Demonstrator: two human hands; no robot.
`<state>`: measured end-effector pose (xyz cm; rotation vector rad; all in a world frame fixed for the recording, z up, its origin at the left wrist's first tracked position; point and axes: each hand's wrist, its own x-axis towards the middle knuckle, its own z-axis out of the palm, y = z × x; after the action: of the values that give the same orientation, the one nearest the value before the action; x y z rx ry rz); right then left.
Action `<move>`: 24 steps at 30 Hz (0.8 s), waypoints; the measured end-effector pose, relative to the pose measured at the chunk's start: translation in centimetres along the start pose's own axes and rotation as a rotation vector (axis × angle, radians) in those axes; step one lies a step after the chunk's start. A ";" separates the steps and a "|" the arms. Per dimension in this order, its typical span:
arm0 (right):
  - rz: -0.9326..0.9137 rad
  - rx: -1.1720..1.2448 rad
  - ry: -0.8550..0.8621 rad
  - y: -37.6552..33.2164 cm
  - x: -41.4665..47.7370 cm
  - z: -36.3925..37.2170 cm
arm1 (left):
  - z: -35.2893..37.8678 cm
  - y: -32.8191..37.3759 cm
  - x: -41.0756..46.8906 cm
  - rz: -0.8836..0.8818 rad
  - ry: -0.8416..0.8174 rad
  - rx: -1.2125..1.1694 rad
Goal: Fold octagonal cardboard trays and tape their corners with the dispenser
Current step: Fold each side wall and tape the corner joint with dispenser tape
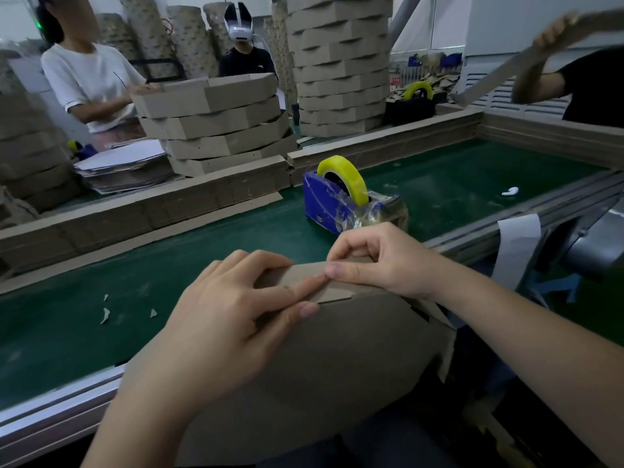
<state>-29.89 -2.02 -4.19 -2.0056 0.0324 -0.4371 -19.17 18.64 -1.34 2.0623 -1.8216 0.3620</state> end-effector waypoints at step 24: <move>0.631 0.442 0.642 3.7 4.5 -8.8 | 0.7 -0.9 0.1 -0.001 0.027 0.026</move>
<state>-27.86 -12.22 -2.60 -1.2633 0.8642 -0.5905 -18.30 18.30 -2.04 2.0656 -1.8090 0.4129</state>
